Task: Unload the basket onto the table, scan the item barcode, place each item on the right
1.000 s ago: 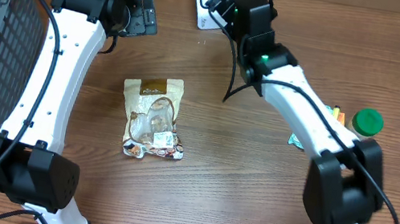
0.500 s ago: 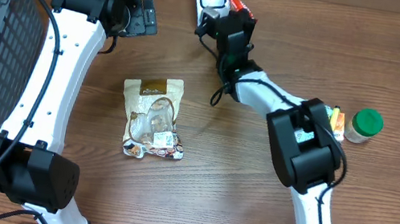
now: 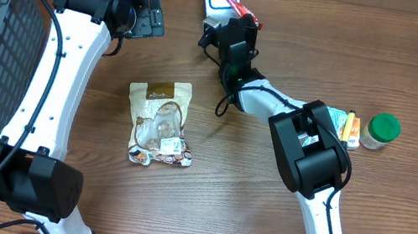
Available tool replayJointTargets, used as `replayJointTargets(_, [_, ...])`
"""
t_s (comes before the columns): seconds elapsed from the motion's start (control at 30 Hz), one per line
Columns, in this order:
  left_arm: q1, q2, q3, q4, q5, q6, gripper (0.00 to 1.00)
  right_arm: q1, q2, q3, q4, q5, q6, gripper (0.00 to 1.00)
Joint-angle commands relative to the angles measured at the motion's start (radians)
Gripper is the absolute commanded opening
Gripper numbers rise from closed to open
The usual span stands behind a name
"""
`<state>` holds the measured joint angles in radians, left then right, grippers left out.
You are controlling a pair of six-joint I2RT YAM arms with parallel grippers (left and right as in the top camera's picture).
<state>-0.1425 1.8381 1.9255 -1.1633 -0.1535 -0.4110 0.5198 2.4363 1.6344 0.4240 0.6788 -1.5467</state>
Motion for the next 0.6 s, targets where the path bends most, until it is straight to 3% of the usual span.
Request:
replayJointTargets(0.0, [-0.002, -0.026, 0.020, 0.000, -0.006, 0.015, 1.00, 0.010, 0.012, 0.006, -0.003, 0.021, -0.005, 0.03])
replayJointTargets(0.2, [-0.002, -0.026, 0.020, 0.000, -0.006, 0.015, 1.00, 0.060, -0.021, 0.006, 0.082, 0.143, 0.143, 0.03])
replayJointTargets(0.57, [-0.002, -0.026, 0.020, 0.000, -0.006, 0.015, 1.00, 0.116, -0.338, 0.006, -0.374, 0.125, 0.561, 0.03])
